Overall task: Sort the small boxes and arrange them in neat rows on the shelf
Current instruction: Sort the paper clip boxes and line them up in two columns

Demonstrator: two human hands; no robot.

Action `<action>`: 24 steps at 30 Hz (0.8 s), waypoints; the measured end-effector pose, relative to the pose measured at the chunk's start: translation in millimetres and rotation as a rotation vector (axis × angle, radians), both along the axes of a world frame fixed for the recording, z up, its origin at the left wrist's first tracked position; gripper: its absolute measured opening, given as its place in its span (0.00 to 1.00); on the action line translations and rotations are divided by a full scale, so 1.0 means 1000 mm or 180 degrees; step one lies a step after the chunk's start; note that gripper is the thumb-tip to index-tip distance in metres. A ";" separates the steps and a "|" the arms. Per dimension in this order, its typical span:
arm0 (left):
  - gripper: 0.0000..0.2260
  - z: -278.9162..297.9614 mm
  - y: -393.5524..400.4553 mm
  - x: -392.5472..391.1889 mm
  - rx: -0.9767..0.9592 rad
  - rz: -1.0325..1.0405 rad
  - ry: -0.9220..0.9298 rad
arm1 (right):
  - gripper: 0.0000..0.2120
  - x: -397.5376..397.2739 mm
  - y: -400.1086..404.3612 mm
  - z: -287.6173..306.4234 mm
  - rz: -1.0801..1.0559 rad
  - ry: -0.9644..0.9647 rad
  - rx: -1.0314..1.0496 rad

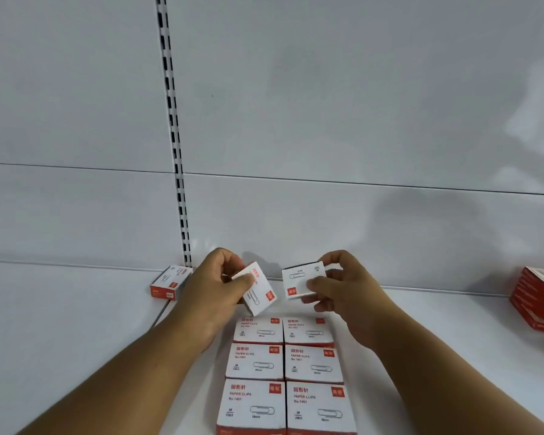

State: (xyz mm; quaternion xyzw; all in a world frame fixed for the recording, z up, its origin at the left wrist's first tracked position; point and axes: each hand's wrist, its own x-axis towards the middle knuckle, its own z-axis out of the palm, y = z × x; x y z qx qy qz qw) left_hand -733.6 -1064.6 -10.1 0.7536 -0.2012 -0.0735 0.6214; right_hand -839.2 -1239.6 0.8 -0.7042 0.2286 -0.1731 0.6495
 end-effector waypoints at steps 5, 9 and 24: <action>0.16 -0.001 0.002 -0.003 0.0123 -0.0346 0.0092 | 0.08 0.001 -0.001 -0.004 -0.0273 0.0842 -0.1106; 0.07 -0.005 0.004 0.001 0.0965 -0.0183 -0.0545 | 0.09 -0.002 -0.006 -0.007 -0.0159 0.1121 -0.1840; 0.11 -0.009 0.000 0.004 0.2253 -0.0226 -0.1427 | 0.09 -0.002 -0.010 -0.013 -0.0127 0.1066 -0.1940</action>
